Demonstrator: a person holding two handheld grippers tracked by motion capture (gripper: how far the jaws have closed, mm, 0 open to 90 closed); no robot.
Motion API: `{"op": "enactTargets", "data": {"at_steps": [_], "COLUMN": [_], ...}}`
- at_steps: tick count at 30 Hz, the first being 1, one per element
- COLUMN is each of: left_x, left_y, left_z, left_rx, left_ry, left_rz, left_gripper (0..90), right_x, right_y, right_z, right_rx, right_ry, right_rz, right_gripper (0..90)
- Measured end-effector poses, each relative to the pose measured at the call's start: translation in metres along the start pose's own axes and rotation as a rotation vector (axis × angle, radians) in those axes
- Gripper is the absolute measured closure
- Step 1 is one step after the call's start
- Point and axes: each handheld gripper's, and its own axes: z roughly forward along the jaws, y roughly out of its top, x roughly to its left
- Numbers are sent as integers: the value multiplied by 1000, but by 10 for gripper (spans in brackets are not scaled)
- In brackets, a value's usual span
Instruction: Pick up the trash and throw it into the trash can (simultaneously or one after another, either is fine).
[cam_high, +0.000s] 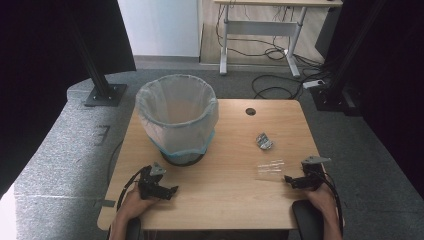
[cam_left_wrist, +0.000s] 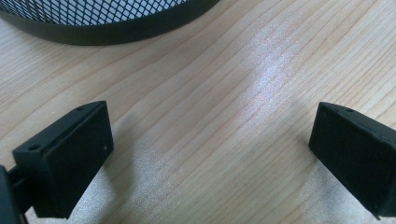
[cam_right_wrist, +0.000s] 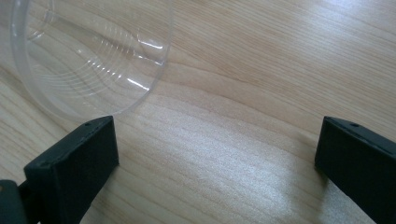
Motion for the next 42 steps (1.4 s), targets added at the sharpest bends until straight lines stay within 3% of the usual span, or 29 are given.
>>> {"op": "enactTargets", "data": {"at_steps": [5, 9, 12, 19, 25, 31, 38, 42], "left_x": [0, 0, 0, 0, 0, 0, 0, 0], "left_y": [0, 0, 0, 0, 0, 0, 0, 0], "left_z": [0, 0, 0, 0, 0, 0, 0, 0], "left_rx": [0, 0, 0, 0, 0, 0, 1, 1], "left_ry": [-1, -1, -1, -1, -1, -2, -2, -2], "left_rz": [1, 1, 1, 1, 1, 3, 4, 3], "left_gripper": [0, 0, 0, 0, 0, 0, 0, 0], "right_x": [3, 6, 10, 17, 20, 21, 23, 25], "right_y": [1, 1, 5, 15, 29, 43, 61, 71], "right_z": [-2, -6, -9, -16, -17, -16, -9, -2], "right_rx": [22, 42, 40, 6, 27, 27, 23, 33], "right_ry": [-15, -8, 39, 92, 126, 159, 197, 243], "right_rz": [6, -23, -55, -105, -145, -157, -205, -244], "right_gripper": [0, 0, 0, 0, 0, 0, 0, 0]}}
